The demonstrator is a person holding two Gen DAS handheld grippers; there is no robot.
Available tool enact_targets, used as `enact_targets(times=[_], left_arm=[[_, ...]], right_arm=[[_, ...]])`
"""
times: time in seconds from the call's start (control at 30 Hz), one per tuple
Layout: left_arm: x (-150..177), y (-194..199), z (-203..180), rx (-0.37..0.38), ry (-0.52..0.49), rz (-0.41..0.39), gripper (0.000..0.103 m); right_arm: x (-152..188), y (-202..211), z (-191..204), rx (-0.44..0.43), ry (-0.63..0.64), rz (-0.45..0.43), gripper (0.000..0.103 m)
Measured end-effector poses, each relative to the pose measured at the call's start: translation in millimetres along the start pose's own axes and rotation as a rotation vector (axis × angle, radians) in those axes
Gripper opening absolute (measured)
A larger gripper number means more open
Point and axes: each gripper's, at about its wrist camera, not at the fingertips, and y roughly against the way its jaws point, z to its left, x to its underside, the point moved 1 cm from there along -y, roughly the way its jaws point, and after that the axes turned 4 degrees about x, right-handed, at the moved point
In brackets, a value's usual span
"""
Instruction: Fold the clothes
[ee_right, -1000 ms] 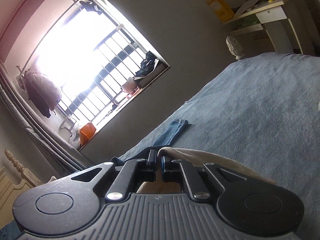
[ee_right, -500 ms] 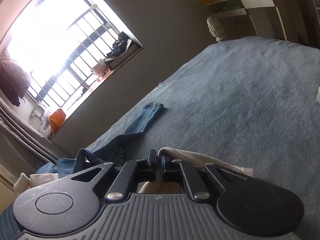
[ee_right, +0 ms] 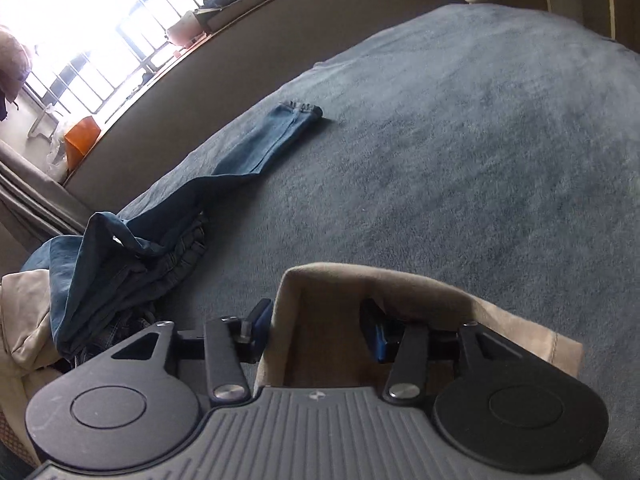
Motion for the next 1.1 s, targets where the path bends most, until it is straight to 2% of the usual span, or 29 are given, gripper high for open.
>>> enact_targets(times=[0.17, 0.3, 0.47, 0.7, 0.87, 0.97, 1.1], left_arm=[[-2, 3, 1, -0.007, 0.024, 0.004, 0.084], [-6, 10, 6, -0.016, 0.054, 0.009, 0.083], [-11, 26, 12, -0.04, 0.07, -0.02, 0.083], [-23, 47, 7, -0.022, 0.071, -0.087, 0.083], [-31, 58, -16, 0.083, 0.024, -0.117, 0.083], [-30, 62, -37, 0.187, -0.025, -0.113, 0.083], [-24, 61, -65, 0.333, -0.073, -0.067, 0.083]], right_arm=[[2, 14, -28, -0.02, -0.069, 0.032, 0.069], [9, 26, -49, -0.043, -0.128, 0.06, 0.071], [18, 40, -68, -0.085, -0.189, 0.079, 0.072], [32, 65, -82, -0.13, -0.187, 0.101, 0.073], [43, 87, -93, -0.143, -0.181, 0.063, 0.073], [49, 95, -101, -0.128, -0.163, 0.037, 0.073], [57, 102, -109, -0.091, -0.117, 0.006, 0.073]])
